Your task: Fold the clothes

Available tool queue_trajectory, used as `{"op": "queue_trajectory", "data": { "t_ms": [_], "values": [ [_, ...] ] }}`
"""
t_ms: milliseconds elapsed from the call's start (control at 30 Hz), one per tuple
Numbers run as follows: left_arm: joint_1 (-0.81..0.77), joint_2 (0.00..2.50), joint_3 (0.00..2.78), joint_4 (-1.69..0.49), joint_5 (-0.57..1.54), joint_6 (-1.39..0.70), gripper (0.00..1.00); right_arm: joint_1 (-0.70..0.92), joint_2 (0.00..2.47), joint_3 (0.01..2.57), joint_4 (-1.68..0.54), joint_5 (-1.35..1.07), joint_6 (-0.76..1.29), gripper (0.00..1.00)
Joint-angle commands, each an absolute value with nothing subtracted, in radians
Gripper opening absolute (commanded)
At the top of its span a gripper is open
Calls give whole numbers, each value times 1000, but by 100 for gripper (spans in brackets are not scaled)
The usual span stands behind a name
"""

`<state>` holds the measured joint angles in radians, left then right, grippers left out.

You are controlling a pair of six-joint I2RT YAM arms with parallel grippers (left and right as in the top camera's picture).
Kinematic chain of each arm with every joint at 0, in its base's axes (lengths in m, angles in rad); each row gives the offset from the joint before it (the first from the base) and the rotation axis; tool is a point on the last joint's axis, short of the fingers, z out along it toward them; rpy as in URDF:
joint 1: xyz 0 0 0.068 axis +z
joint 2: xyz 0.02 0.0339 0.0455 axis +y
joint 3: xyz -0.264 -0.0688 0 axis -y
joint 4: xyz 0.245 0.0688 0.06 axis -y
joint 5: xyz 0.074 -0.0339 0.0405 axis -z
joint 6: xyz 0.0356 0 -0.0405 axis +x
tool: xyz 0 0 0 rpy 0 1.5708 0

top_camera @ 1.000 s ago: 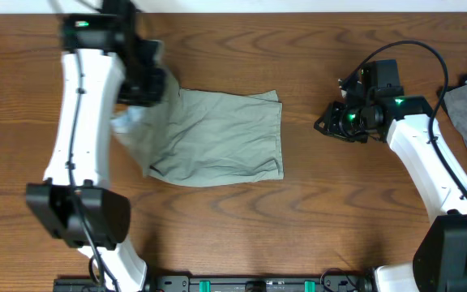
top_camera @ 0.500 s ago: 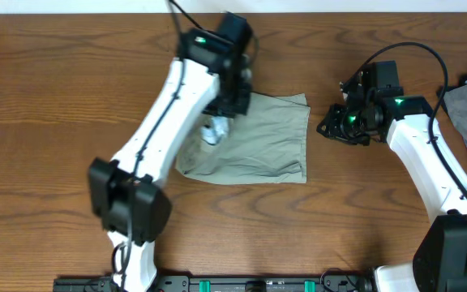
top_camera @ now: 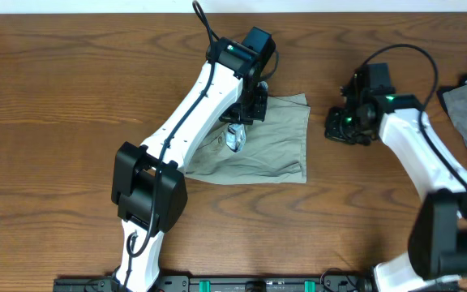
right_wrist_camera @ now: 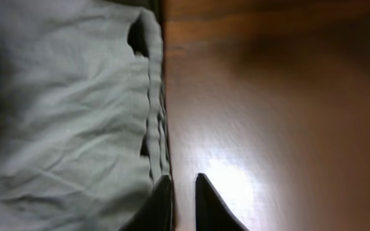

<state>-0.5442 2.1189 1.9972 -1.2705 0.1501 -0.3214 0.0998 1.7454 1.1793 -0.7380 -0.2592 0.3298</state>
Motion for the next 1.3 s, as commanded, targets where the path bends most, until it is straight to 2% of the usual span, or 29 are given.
{"op": "queue_trajectory", "data": {
  "t_ms": [0, 67, 367, 800, 1267],
  "values": [
    [-540, 2111, 2001, -1274, 149, -339, 6, 106, 1829, 1163, -694, -339, 299, 5],
    [-540, 2111, 2000, -1277, 149, -339, 6, 106, 1866, 1163, -661, -370, 298, 1],
    [-540, 2111, 2001, -1277, 175, -335, 6, 105, 1966, 1163, -530, -524, 248, 1],
    [-546, 2078, 2001, -1269, 371, -335, 6, 105, 2020, 1162, -609, -370, 250, 1],
    [-698, 2083, 2001, -1186, 338, -383, 7, 104, 2021, 1162, -647, -314, 269, 1]
  ]
}}
